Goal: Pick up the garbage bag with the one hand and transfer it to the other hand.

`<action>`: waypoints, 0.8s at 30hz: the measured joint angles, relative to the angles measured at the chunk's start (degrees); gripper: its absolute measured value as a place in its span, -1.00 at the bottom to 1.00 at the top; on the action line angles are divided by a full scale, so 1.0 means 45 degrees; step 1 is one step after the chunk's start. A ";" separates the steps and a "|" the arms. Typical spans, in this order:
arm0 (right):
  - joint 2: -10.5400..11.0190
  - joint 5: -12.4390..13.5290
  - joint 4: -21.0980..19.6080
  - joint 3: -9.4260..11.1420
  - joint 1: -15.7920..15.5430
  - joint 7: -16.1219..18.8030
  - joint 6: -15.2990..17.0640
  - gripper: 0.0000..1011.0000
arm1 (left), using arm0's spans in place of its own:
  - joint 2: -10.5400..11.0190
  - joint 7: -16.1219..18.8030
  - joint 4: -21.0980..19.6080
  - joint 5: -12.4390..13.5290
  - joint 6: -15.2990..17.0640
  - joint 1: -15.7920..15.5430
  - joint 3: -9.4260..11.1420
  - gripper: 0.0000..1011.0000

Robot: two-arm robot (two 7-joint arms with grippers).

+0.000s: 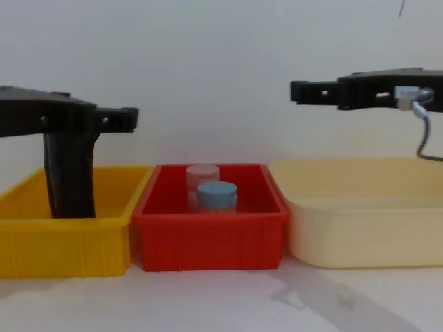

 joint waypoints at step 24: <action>-0.1079 -0.0804 0.2329 -0.1466 0.2028 0.0676 0.0372 0.98 | 0.0739 -0.0026 -0.0629 -0.0356 0.0960 0.1671 -0.1605 0.98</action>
